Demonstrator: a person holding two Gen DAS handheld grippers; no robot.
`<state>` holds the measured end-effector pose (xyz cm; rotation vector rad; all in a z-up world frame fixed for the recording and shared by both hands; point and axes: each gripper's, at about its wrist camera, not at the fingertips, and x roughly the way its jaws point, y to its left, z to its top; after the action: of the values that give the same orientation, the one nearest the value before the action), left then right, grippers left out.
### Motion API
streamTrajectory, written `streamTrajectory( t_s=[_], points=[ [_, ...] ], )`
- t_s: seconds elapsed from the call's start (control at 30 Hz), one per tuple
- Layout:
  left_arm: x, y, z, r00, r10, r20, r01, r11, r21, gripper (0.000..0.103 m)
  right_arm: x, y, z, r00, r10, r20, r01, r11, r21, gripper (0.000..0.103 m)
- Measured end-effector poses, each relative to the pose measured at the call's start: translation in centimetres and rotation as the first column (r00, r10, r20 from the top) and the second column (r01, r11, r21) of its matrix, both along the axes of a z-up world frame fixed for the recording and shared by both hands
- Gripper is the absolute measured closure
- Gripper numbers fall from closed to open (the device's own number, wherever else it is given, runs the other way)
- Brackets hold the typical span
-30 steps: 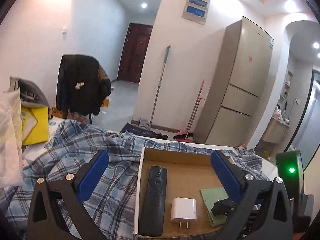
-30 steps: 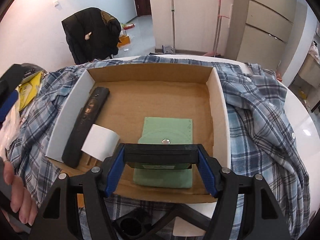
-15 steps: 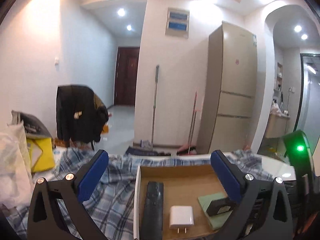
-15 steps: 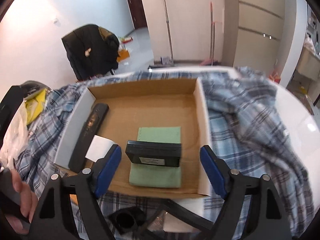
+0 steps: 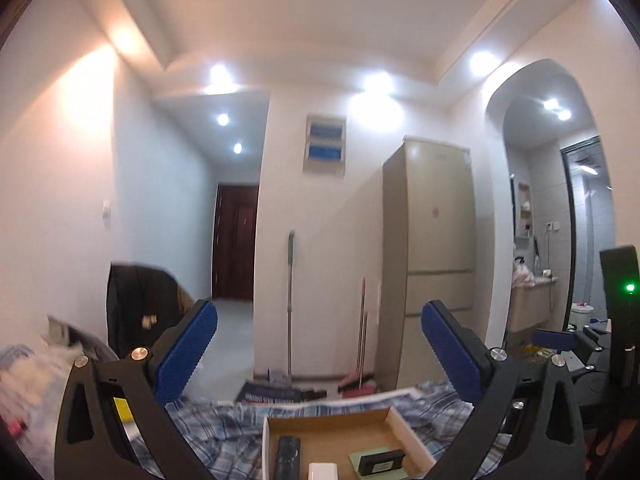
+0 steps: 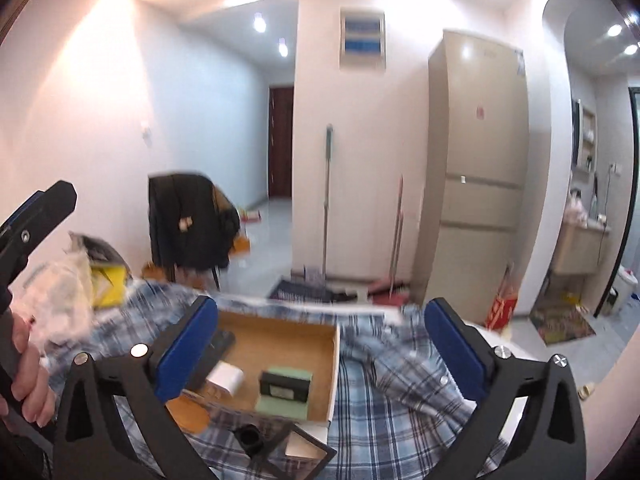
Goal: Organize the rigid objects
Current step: 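Move the right gripper to the black square frame and close on it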
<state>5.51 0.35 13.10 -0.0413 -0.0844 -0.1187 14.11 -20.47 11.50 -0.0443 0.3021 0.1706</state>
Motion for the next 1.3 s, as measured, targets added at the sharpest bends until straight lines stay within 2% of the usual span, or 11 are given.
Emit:
streamTrajectory(
  t_s=[0.13,0.27,0.37,0.47,0.53,0.73,0.83,0.93,1.03,1.17,1.3],
  points=[
    [-5.2,0.4,1.0,0.995,-0.077,0.064,0.077,0.997,0.003,0.000,-3.8,-0.1,1.7,0.996,0.008,0.091,-0.009,1.000,0.010,0.000],
    [-6.6,0.6,0.4,1.000,-0.001,-0.007,0.001,0.999,-0.046,0.000,-6.2,-0.3,1.7,0.992,0.018,0.125,-0.023,0.999,0.032,0.000],
    [-5.8,0.9,-1.3,0.999,0.034,-0.040,-0.037,0.998,-0.059,0.000,-6.3,-0.5,0.7,0.996,0.050,0.078,-0.053,0.998,0.038,0.000],
    [-4.0,0.0,-3.3,0.994,0.061,-0.092,-0.059,0.998,0.026,0.000,-5.6,-1.1,-1.0,0.998,0.054,0.030,-0.056,0.996,0.064,0.000],
    [-3.0,-0.4,-4.6,0.991,0.071,-0.116,-0.066,0.997,0.044,0.000,-4.9,-1.6,-2.0,0.999,0.046,0.004,-0.046,0.997,0.069,0.000],
    [-0.2,0.3,-8.7,0.970,0.043,-0.238,-0.041,0.999,0.015,0.000,-2.1,-2.3,-6.0,0.994,0.042,-0.098,-0.034,0.996,0.083,0.000],
    [1.8,0.1,-11.0,0.944,0.036,-0.327,-0.034,0.999,0.011,0.000,-0.6,-2.4,-8.2,0.983,0.053,-0.175,-0.038,0.995,0.092,0.000],
    [3.5,-0.1,-13.0,0.912,0.045,-0.407,-0.039,0.999,0.023,0.000,1.2,-2.3,-10.8,0.954,0.063,-0.292,-0.035,0.994,0.101,0.002],
    [4.6,0.5,-14.1,0.880,0.053,-0.473,-0.063,0.998,-0.005,0.000,2.7,-2.1,-13.7,0.904,0.088,-0.418,-0.042,0.992,0.119,0.008],
    [5.1,1.4,-14.6,0.864,0.047,-0.500,-0.084,0.995,-0.052,0.000,4.0,-2.2,-16.4,0.837,0.113,-0.535,-0.035,0.987,0.154,0.018],
    [5.3,1.2,-14.7,0.862,0.056,-0.504,-0.084,0.996,-0.033,0.000,4.6,-2.2,-17.9,0.790,0.159,-0.593,-0.050,0.979,0.195,0.027]
  ],
)
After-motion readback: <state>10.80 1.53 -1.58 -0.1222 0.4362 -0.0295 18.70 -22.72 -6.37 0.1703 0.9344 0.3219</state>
